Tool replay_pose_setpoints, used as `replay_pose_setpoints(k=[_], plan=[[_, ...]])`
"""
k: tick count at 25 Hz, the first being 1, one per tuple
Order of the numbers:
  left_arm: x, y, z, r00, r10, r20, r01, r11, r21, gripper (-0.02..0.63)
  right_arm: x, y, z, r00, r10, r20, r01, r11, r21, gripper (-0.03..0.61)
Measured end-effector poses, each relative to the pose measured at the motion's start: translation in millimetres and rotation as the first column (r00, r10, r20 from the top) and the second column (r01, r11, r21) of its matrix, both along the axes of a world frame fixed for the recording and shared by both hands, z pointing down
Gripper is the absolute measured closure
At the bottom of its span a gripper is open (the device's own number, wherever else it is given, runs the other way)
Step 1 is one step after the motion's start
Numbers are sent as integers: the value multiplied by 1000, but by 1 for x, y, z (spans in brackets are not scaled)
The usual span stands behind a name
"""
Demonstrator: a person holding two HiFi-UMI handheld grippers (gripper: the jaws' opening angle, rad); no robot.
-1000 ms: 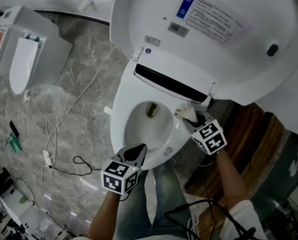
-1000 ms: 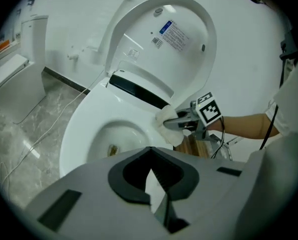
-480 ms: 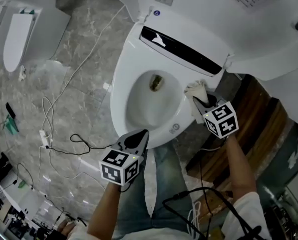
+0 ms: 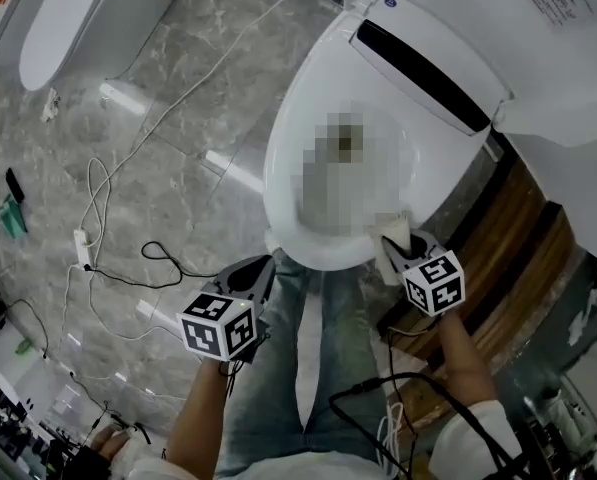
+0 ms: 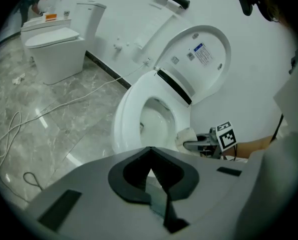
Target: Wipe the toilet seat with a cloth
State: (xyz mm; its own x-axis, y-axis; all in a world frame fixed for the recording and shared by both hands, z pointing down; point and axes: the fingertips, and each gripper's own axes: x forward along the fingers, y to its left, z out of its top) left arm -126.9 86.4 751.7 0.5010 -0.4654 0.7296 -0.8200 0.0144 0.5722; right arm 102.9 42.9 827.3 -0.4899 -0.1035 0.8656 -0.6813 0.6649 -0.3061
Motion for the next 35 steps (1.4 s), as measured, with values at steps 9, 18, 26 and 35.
replay_pose_setpoints(k=[9, 18, 26, 35], plan=[[-43, 22, 2, 994, -104, -38, 104, 995, -2, 601, -124, 79, 5, 966, -239, 96, 247, 966, -74, 489], [-55, 12, 4, 991, -111, -75, 112, 994, 6, 601, -204, 26, 4, 920, -364, 146, 373, 927, -40, 488], [-71, -41, 4, 994, -84, -64, 87, 995, 41, 601, -238, -60, -2, 940, -307, 147, 311, 950, -3, 489], [-51, -127, 0, 999, -38, -29, 41, 994, 102, 601, -237, -177, -13, 975, -64, 211, 58, 998, 39, 489]])
